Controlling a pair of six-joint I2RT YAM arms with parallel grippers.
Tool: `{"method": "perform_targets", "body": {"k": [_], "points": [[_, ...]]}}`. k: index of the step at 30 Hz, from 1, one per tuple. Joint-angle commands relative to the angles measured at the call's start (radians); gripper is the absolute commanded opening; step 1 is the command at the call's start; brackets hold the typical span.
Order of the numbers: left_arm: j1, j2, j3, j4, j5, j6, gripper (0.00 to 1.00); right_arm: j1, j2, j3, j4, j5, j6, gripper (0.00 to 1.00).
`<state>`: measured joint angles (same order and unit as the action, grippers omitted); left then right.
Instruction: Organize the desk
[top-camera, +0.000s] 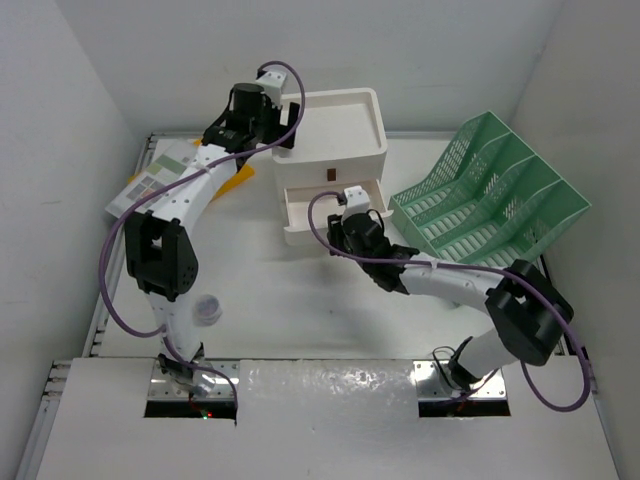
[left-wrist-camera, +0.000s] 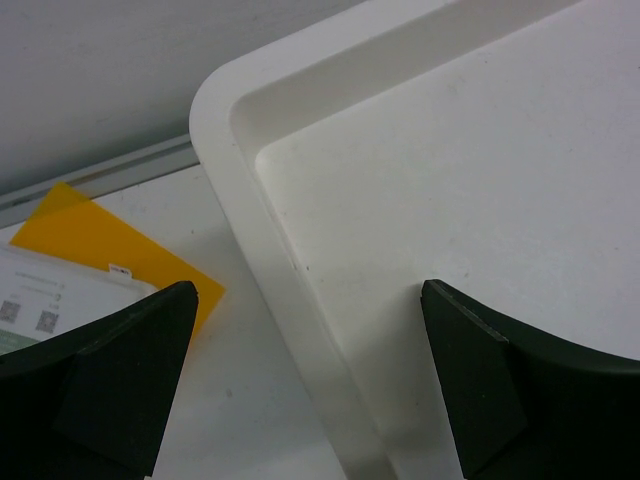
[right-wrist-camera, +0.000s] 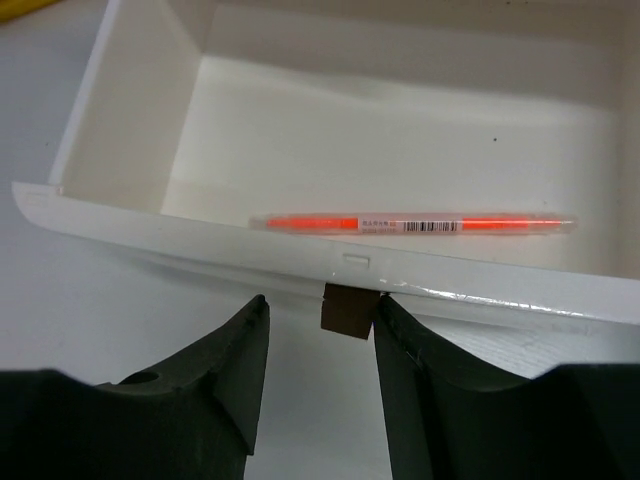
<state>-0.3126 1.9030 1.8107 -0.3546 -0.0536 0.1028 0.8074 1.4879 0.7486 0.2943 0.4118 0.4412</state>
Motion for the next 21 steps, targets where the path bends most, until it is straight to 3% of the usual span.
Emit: {"method": "perform_targets", "body": {"k": [1,7,11,21], "points": [[0.004,0.01,-0.022,-0.012,0.02,-0.002,0.93,-0.002,0.038,0.11,-0.006,-0.007,0.025,0.44],[0.01,-0.005,-0.04,-0.012,0.041,0.012,0.91,-0.034,0.132,0.204,-0.083,-0.085,0.1,0.39],[0.017,-0.005,-0.051,-0.009,0.049,0.023,0.85,-0.037,0.137,0.212,-0.008,-0.041,0.088,0.32],[0.038,0.002,-0.074,0.005,0.09,0.031,0.84,-0.099,0.261,0.29,0.155,0.008,0.071,0.32]]}}
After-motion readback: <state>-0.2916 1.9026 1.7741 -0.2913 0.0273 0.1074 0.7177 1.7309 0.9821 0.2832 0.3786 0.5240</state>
